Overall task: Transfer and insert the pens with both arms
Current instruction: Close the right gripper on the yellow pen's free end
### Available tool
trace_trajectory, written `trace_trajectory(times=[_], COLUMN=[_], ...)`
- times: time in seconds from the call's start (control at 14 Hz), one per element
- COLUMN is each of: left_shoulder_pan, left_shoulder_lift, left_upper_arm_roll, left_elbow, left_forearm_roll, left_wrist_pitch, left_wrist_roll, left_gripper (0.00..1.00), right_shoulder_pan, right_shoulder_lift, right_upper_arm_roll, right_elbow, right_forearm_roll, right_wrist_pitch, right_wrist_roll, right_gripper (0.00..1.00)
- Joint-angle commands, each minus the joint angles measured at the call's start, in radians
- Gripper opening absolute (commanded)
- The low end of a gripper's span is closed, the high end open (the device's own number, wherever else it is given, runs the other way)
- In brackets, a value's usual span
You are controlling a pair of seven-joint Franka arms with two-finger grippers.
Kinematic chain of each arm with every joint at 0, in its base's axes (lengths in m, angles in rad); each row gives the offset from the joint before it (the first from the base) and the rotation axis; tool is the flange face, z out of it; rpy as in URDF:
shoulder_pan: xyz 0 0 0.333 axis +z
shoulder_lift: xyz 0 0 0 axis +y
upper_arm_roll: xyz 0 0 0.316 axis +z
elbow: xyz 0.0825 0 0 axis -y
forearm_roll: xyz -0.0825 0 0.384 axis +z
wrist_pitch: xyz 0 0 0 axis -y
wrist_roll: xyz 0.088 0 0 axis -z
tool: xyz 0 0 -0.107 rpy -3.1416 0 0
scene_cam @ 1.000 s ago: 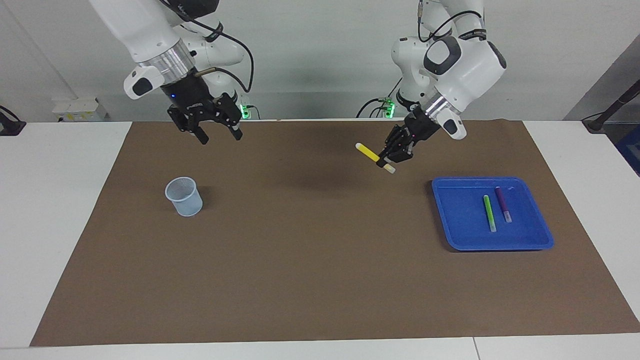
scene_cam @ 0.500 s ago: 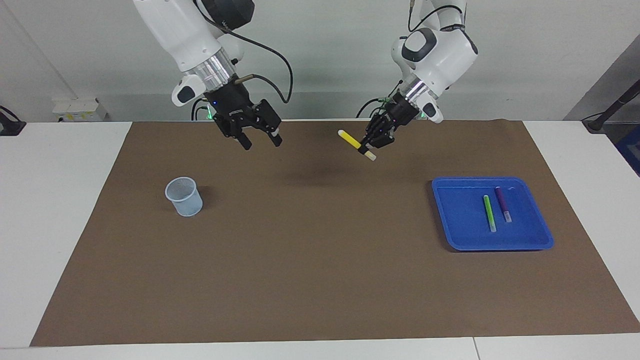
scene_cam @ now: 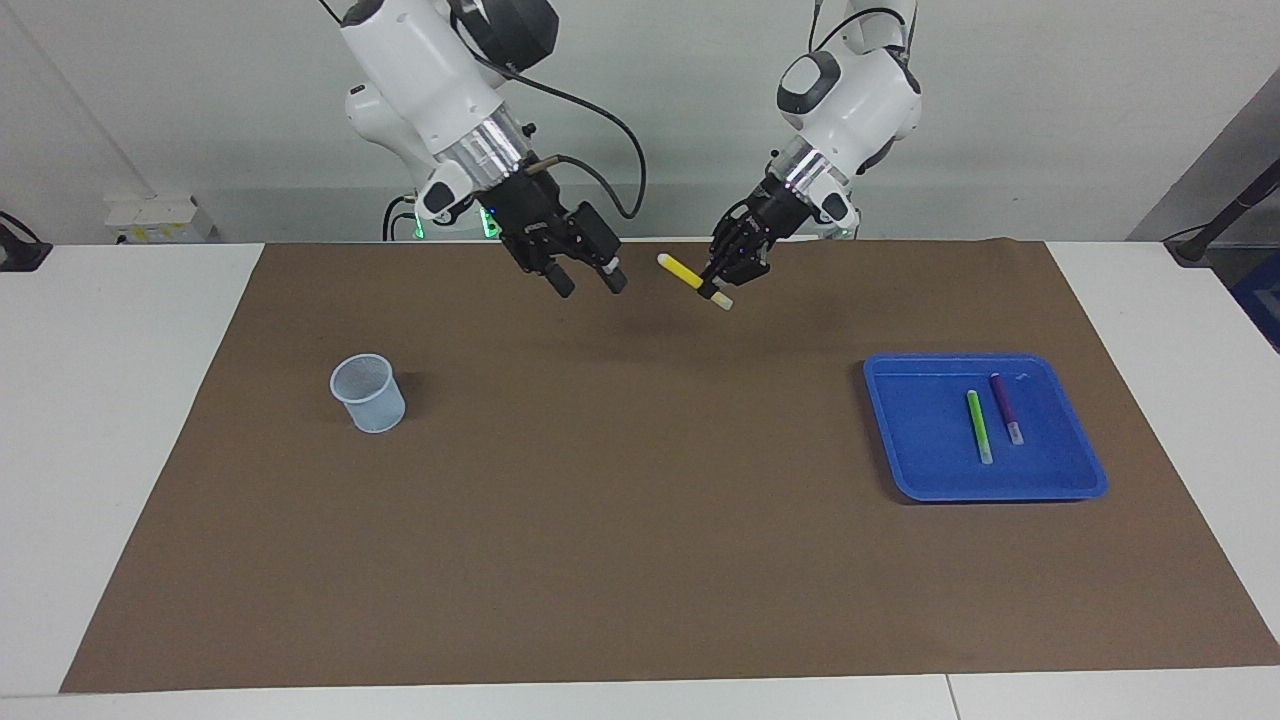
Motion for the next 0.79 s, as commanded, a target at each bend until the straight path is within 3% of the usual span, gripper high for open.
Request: trace_trajectory(times=[0.0, 0.5, 0.71], left_shoulder_pan=[-0.019, -0.026, -0.026], left_shoulder_lift=[-0.029, -0.029, -0.029], left_upper_arm_roll=[0.011, 0.011, 0.011], left_elbow=[-0.028, -0.028, -0.028], left_forearm_roll=[-0.020, -0.020, -0.020], left_wrist_pitch=[0.022, 0.025, 0.025], left_wrist_roll=[-0.038, -0.048, -0.051], left_gripper=[0.00, 0.00, 0.00], right_shoulder_pan=[0.065, 0.146, 0.153], right_shoulder_lift=[-0.012, -0.027, -0.027], right_upper_arm_roll=[-0.003, -0.002, -0.002], right_elbow=[-0.078, -0.137, -0.135], right_forearm_roll=[0.027, 0.027, 0.027], right_wrist_pitch=[0.079, 0.008, 0.011], right_wrist_roll=[0.037, 0.037, 0.031], right_gripper=[1.00, 0.99, 0.84])
